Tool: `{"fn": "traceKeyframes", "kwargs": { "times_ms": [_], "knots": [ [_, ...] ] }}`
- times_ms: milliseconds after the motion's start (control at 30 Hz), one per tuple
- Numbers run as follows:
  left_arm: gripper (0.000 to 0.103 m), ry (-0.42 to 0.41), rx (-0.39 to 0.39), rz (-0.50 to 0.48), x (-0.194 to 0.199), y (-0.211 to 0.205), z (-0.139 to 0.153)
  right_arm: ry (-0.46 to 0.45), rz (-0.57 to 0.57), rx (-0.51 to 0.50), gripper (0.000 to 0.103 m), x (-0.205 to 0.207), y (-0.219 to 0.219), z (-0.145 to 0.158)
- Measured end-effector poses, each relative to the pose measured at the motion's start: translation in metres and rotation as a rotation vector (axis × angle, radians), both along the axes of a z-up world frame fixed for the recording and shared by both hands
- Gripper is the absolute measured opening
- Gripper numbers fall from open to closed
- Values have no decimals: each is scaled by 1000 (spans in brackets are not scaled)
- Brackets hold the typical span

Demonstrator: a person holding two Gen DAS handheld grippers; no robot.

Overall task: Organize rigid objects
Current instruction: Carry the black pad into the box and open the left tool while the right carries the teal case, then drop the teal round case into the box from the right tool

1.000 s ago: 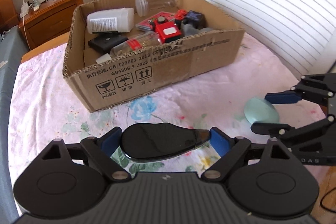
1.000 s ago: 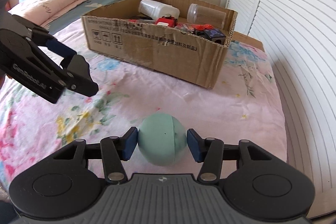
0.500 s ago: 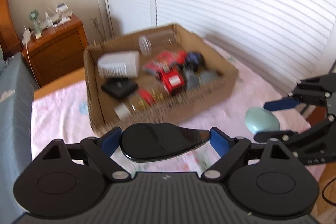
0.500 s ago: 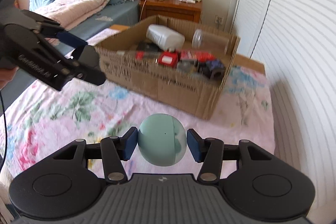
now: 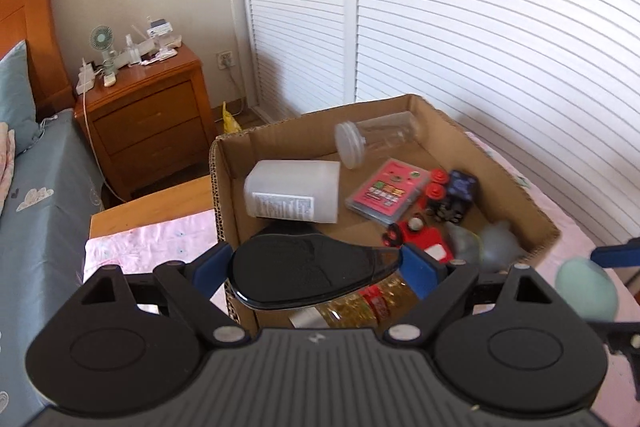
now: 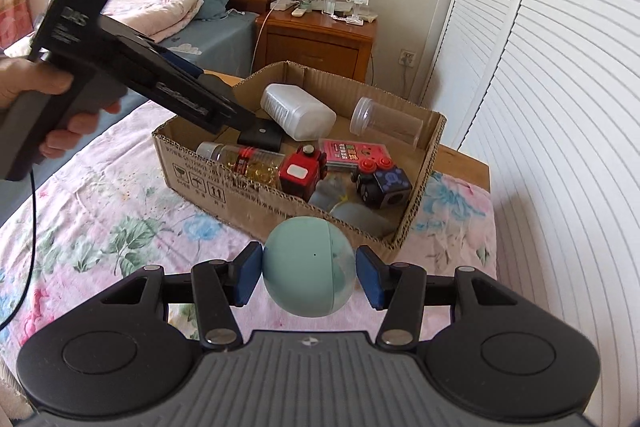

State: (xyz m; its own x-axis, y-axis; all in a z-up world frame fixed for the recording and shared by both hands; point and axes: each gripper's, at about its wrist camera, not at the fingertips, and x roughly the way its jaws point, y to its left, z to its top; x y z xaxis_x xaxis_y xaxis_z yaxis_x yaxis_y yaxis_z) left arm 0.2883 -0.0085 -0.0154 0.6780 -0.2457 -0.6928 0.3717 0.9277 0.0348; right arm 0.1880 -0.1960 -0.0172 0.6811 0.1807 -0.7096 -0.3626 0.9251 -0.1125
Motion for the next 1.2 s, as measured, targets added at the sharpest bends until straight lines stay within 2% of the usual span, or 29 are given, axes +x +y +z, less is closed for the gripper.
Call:
{"fn": "traceKeyframes", "kwargs": {
  "times_ms": [200,367,667,833,1067,1100,1200],
  "knots": [
    [97,-6,-27,7,-14,14,-7,-1,1,-10,57,12,8,5],
    [100,-23,-56,16,-44,32,-4,-15,-3,-1,57,30,15,16],
    [101,-79,-86,80,-92,58,-2,-15,-12,31,57,86,39,30],
    [101,-92,-121,107,-107,67,-1,42,-22,62,57,130,60,22],
    [101,-135,-81,125,-118,70,-3,121,-55,48,57,162,80,-4],
    [101,-133,-86,126,-117,71,-3,113,-63,47,60,162,81,-5],
    [101,-127,-91,130,-117,72,-3,85,-89,53,91,157,79,-3]
  ]
}}
